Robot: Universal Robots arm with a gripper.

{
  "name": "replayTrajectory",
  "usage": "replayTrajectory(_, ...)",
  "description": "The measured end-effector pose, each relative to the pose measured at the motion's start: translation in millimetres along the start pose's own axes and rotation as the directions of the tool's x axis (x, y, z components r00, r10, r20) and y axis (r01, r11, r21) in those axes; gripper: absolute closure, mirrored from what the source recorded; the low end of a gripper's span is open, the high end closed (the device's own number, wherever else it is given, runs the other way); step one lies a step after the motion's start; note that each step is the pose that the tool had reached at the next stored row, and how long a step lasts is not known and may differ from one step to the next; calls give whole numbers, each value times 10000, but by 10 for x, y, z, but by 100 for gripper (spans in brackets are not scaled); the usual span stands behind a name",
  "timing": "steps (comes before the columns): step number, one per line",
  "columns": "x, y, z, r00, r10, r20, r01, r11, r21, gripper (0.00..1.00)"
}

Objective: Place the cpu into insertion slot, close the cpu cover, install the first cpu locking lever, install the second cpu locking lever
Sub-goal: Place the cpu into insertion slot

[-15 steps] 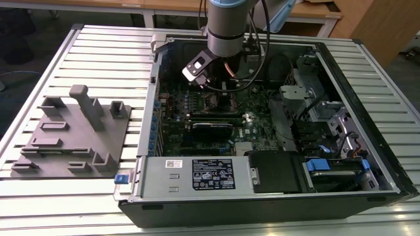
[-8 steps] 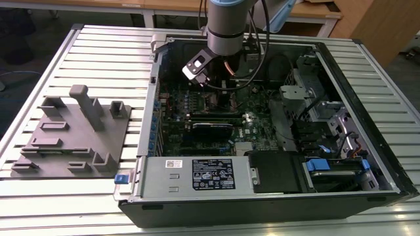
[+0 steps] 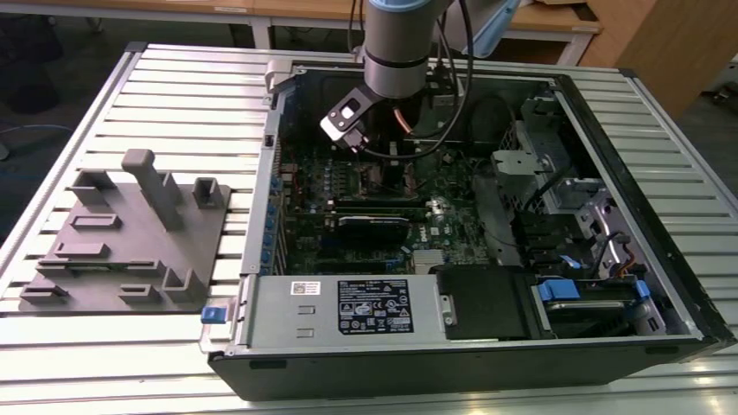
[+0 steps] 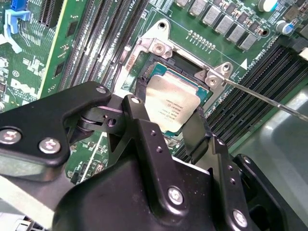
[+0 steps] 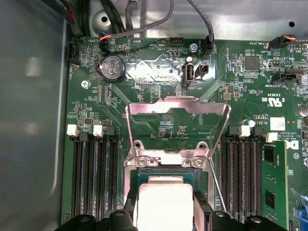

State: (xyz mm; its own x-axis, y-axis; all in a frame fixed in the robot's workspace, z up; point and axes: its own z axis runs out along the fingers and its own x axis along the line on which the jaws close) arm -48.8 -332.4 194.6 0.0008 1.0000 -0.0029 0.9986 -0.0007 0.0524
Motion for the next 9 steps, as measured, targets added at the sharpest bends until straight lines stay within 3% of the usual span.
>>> replayTrajectory(9, -15, 0, 2, 10000, 0, -2, 0, 10000, -1, 46)
